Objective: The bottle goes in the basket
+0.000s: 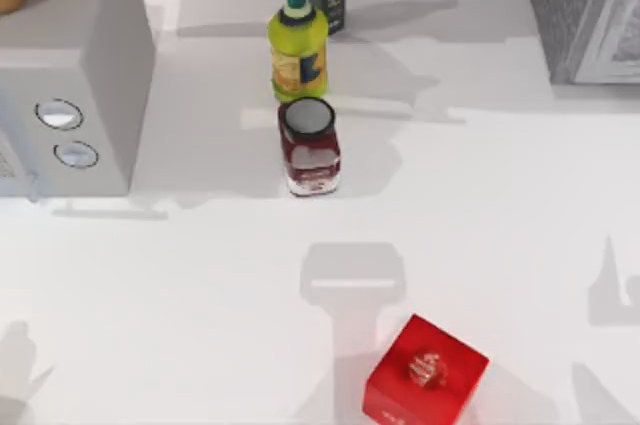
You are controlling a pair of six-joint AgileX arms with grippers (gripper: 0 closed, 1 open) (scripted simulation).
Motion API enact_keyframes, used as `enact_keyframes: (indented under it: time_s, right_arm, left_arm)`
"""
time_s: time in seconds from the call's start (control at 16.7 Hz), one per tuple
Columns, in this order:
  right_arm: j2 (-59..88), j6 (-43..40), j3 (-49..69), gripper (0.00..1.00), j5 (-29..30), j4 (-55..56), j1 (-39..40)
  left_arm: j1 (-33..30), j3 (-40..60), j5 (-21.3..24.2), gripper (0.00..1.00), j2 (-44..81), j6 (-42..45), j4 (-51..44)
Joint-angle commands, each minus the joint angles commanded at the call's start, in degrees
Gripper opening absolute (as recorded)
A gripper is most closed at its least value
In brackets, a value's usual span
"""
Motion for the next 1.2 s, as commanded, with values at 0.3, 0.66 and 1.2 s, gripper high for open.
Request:
enact_keyframes:
  time_s: [0.3,0.66,1.2]
  right_arm:
    - [0.00,0.00,0.00,1.00,0.00,0.00,0.00]
    - [0.00,0.00,0.00,1.00,0.00,0.00,0.00]
    - [0.00,0.00,0.00,1.00,0.00,0.00,0.00]
  left_arm:
    - [6.81,3.49,2.50,0.00,8.25,0.48,2.25]
    - [25.28,17.04,9.85,0.00,30.84,2.80,11.71]
    - [59.22,44.71,23.91,0.00,75.10,6.30,30.44]
